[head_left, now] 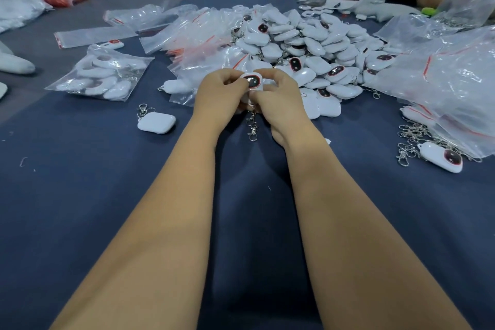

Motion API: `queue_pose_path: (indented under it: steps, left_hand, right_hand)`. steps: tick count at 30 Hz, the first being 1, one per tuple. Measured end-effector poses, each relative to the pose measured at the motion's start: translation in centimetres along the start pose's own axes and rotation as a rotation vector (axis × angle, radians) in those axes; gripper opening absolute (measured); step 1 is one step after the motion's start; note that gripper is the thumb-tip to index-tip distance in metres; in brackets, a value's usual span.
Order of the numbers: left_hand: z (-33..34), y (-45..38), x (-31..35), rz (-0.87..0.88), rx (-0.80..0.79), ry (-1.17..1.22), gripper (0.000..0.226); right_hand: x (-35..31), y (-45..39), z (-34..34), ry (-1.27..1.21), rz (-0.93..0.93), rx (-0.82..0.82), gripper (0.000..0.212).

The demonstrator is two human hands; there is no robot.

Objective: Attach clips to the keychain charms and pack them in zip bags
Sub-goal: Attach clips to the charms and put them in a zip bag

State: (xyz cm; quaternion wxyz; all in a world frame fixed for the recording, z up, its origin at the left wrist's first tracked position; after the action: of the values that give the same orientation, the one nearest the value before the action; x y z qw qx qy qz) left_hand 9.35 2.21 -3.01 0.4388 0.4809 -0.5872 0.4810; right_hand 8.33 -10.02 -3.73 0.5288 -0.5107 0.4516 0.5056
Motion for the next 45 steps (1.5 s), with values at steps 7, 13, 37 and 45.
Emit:
queue_pose_path:
  steps: [7,13,37,45]
  left_hand:
    - [0.10,0.10,-0.03,-0.004,-0.084,0.037,0.021]
    - [0.01,0.25,0.13,0.001,-0.073,0.028,0.014]
    - [-0.29,0.30,0.63,-0.007,-0.065,0.032,0.017]
    - [-0.17,0.24,0.76,0.019,-0.055,-0.033,0.013]
  right_hand:
    - [-0.14,0.28,-0.40,-0.094,-0.002,-0.039,0.040]
    - [-0.42,0.62,-0.13,-0.091,-0.017,-0.052,0.033]
    - [-0.87,0.69,0.28,-0.127,-0.006,-0.045,0.015]
    - [-0.73,0.62,0.30,-0.170,0.018,-0.063,0.018]
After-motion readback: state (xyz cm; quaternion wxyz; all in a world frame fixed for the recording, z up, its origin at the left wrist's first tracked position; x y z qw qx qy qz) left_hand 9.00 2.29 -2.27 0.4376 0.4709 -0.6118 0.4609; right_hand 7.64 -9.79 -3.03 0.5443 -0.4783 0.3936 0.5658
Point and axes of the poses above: each hand's wrist, its own y-axis away from the middle knuckle, its own z-axis out of the palm, x = y × z, the point moved 8 cm from there along -y, towards the middle knuckle, and after that the axes turned 9 degrees about -x, right-handed, at the moved point
